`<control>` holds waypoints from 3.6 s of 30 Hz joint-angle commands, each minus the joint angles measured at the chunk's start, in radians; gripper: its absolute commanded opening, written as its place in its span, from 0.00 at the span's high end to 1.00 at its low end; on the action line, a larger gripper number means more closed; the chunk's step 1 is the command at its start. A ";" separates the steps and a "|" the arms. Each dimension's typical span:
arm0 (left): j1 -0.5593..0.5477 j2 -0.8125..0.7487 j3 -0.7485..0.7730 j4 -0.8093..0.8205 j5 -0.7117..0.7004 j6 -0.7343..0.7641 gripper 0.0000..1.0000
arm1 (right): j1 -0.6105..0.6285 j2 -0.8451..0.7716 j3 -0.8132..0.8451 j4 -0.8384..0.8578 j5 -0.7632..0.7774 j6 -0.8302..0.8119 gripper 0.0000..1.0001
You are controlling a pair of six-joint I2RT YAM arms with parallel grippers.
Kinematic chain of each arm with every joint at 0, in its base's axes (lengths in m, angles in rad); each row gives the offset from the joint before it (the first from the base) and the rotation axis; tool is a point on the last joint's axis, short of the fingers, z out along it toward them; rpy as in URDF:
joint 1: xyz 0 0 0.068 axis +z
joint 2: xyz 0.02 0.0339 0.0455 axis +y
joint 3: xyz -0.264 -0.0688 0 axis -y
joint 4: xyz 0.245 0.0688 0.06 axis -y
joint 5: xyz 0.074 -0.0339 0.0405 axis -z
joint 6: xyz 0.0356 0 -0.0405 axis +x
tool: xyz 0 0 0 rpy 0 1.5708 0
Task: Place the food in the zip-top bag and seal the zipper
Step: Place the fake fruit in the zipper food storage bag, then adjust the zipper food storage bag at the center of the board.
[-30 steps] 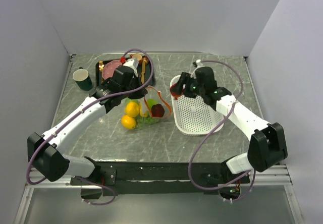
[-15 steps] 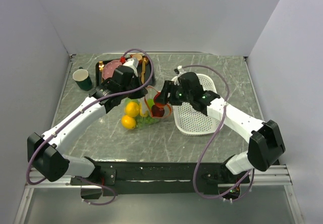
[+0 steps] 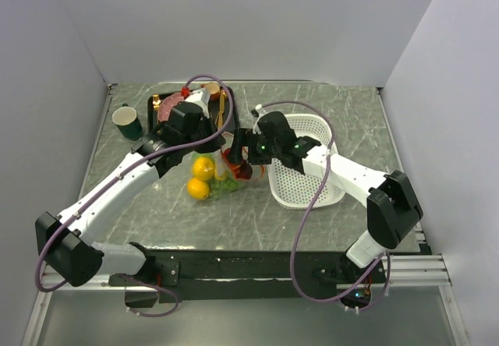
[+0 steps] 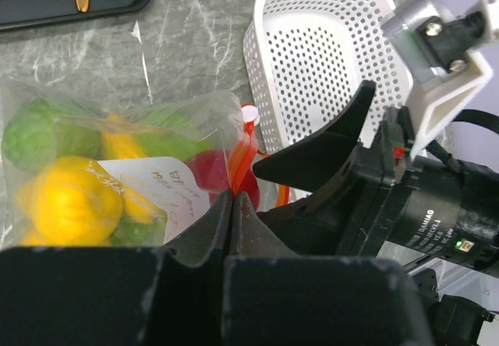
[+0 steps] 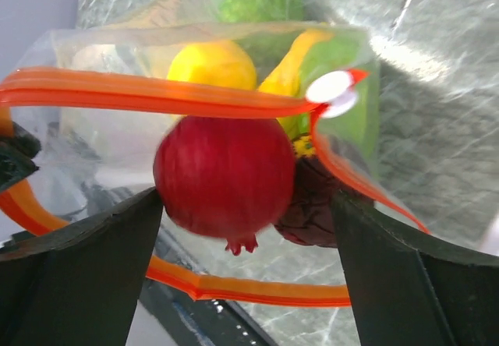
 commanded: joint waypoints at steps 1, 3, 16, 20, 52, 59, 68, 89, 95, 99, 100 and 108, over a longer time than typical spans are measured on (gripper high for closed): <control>0.004 -0.044 0.001 0.015 -0.020 0.008 0.99 | 0.002 -0.097 0.005 -0.004 0.078 -0.057 0.04; 0.004 -0.042 0.003 0.013 -0.021 0.005 0.99 | 0.002 -0.137 -0.009 0.002 0.108 -0.068 0.03; 0.004 -0.039 0.010 0.024 -0.021 0.009 0.99 | -0.034 -0.225 -0.171 -0.102 0.211 -0.009 0.15; 0.004 -0.042 0.009 0.027 -0.021 0.006 0.99 | -0.035 -0.222 -0.207 -0.077 0.210 0.017 0.28; 0.004 -0.014 -0.010 0.064 0.179 0.096 0.99 | -0.035 -0.120 -0.103 -0.022 0.218 0.052 0.93; -0.026 0.108 0.052 0.016 0.330 0.109 0.99 | -0.035 -0.123 -0.061 -0.050 0.259 0.038 0.98; -0.035 0.030 -0.008 0.062 0.242 0.006 0.99 | -0.031 -0.198 -0.185 -0.033 0.258 0.070 1.00; -0.062 0.151 0.004 0.120 0.397 -0.032 0.94 | 0.002 -0.464 -0.474 0.158 0.389 0.259 1.00; -0.087 0.238 0.049 0.159 0.474 -0.057 0.98 | 0.008 -0.375 -0.434 0.142 0.347 0.251 1.00; -0.108 0.266 0.096 0.174 0.493 -0.077 0.97 | 0.006 -0.373 -0.415 0.128 0.396 0.253 1.00; -0.110 0.267 0.096 0.180 0.497 -0.081 0.96 | 0.008 -0.379 -0.415 0.124 0.411 0.261 1.00; -0.108 0.194 0.151 0.130 0.401 -0.094 0.99 | 0.006 -0.449 -0.359 0.199 0.376 0.187 1.00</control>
